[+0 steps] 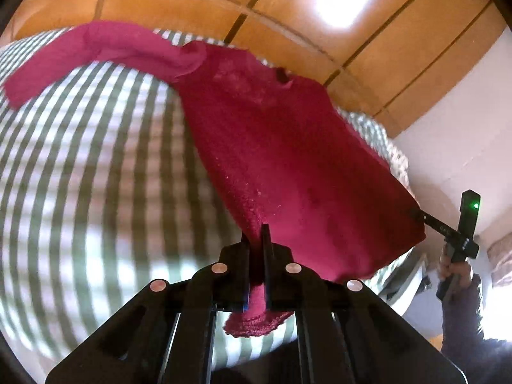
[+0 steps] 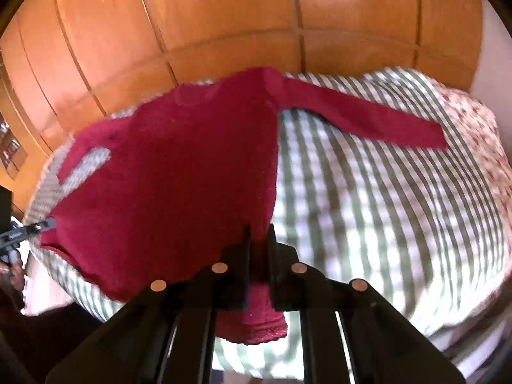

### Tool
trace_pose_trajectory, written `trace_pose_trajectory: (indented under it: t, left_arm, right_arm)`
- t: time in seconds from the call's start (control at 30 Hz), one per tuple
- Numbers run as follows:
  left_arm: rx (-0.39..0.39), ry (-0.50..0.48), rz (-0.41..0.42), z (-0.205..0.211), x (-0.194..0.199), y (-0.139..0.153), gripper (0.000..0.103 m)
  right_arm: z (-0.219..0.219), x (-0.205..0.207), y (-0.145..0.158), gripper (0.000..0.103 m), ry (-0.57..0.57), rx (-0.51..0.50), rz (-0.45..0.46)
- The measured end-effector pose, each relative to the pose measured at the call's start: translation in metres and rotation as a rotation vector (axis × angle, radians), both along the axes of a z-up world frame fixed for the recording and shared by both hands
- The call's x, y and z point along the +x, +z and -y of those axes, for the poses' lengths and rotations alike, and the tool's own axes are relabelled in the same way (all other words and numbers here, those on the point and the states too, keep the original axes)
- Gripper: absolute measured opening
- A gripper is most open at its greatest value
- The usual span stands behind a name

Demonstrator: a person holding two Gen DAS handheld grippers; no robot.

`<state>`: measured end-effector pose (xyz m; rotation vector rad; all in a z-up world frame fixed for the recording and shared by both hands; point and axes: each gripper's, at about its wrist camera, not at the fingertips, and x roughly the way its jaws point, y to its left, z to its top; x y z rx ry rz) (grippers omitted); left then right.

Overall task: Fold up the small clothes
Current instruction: 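Lift and shake the sweater out with both tools, then lay it flat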

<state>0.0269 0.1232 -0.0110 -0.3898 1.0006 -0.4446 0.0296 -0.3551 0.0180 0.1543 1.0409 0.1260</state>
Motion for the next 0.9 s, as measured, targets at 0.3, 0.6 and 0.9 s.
trace_pose_trajectory:
  t: [0.3, 0.6, 0.9]
  left_arm:
    - [-0.005, 0.042, -0.155, -0.004, -0.029, -0.044, 0.005]
    - [0.049, 0.296, -0.061, -0.074, 0.007, -0.017, 0.059]
    - [0.071, 0.745, -0.089, -0.218, 0.059, -0.020, 0.059]
  right_arm:
    - [0.018, -0.028, -0.059, 0.008, -0.093, -0.005, -0.151]
    - [-0.012, 0.001, -0.014, 0.070, -0.134, -0.004, 0.016]
    - [-0.177, 0.045, -0.048, 0.076, 0.166, 0.136, -0.043]
